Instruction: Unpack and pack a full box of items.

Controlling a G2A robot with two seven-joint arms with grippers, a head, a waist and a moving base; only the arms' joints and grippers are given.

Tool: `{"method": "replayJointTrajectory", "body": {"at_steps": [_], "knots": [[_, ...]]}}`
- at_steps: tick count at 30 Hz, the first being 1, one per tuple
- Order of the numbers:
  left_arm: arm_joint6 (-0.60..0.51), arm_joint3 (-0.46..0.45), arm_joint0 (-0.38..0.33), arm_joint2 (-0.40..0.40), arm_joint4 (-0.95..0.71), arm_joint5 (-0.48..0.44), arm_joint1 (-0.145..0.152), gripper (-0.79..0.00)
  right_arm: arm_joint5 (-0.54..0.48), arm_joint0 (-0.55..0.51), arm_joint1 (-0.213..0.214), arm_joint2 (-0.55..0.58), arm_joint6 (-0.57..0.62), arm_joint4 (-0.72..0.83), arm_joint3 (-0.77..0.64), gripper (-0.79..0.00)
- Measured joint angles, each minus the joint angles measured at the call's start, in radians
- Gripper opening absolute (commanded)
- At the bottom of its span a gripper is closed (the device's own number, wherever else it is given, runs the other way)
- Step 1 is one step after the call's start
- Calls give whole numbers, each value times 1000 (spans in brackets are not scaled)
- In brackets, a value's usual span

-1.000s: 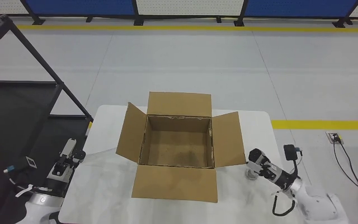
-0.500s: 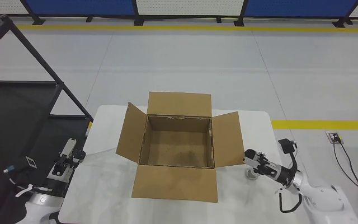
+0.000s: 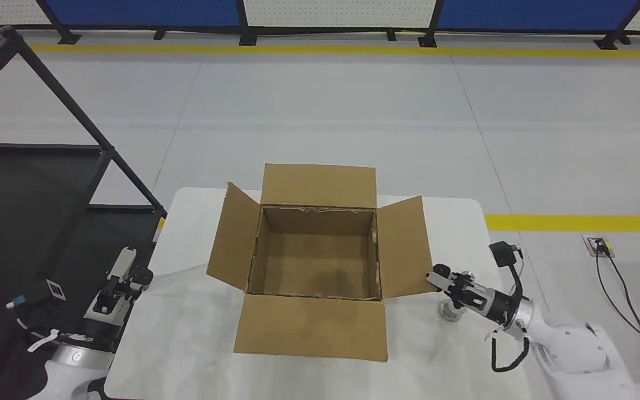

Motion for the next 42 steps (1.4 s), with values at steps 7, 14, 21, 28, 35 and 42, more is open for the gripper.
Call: {"method": "replayJointTrajectory", "body": {"at_steps": [7, 14, 21, 28, 35, 42], "knots": [[0, 0, 0, 0, 0, 0, 0, 0, 9, 0, 2, -28, -21, -19, -8, -773], [0, 0, 0, 0, 0, 0, 0, 0, -1, -18, 8, -18, -58, -44, -15, 0], [0, 0, 0, 0, 0, 0, 0, 0, -106, -146, 25, 117, -218, -165, -82, 0], [0, 0, 0, 0, 0, 0, 0, 0, -62, -328, 18, 217, -525, -628, -187, 0], [0, 0, 0, 0, 0, 0, 0, 0, 142, -331, 1, 100, -699, -1024, -155, 0], [0, 0, 0, 0, 0, 0, 0, 0, 258, -251, -11, 8, -727, -1162, -52, -160]]}}
